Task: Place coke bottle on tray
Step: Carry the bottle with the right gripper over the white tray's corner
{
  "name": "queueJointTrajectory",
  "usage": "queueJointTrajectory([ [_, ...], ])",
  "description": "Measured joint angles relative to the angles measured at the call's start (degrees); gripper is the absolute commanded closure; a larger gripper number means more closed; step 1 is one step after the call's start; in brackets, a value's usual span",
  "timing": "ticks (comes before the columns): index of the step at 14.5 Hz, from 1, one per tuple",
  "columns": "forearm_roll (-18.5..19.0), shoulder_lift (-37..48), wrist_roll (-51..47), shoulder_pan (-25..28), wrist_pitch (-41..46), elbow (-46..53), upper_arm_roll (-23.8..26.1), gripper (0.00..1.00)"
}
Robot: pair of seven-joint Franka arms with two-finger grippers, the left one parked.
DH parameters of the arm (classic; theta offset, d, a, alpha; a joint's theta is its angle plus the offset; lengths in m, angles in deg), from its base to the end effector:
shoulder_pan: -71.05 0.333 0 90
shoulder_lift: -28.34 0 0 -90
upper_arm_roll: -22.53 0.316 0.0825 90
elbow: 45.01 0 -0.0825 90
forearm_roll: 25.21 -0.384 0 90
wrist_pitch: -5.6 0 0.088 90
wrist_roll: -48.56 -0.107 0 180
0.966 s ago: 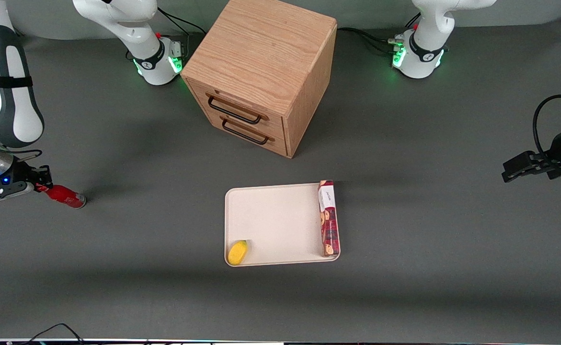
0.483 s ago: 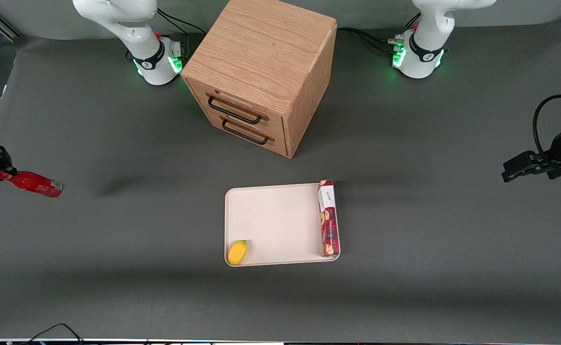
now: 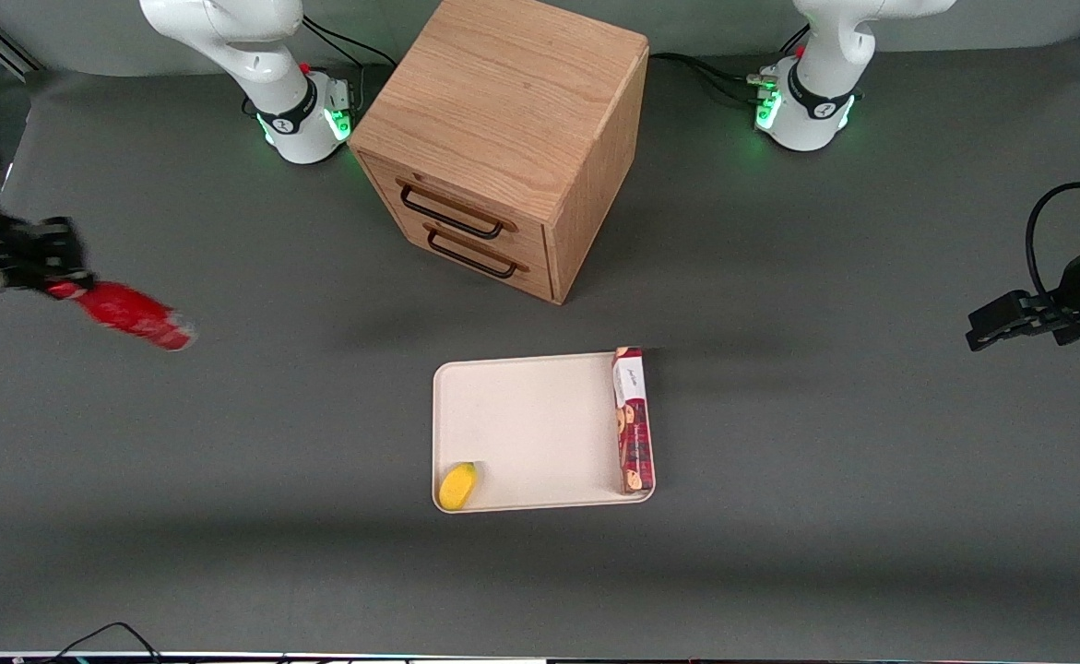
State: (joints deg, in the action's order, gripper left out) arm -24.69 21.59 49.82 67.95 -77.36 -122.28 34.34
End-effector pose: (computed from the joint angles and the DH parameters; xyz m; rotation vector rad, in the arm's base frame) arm 0.5724 0.0780 0.6519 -3.1160 -0.2683 0.0265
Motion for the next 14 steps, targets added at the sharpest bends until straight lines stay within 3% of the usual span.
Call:
queueJointTrajectory([
  [3,0.53,-3.71,-23.25,0.6,-0.96,-0.04,11.85,1.0],
  [5,2.48,-7.5,-34.85,1.03,-6.23,-0.86,17.46,1.0],
  [10,8.64,-15.44,-52.53,2.24,-24.36,-10.6,22.49,1.0],
  [12,14.28,-19.19,-59.22,2.79,-29.55,-13.43,23.78,1.0],
  [14,22.51,-23.77,-65.83,3.01,-32.17,-14.67,25.72,1.0],
])
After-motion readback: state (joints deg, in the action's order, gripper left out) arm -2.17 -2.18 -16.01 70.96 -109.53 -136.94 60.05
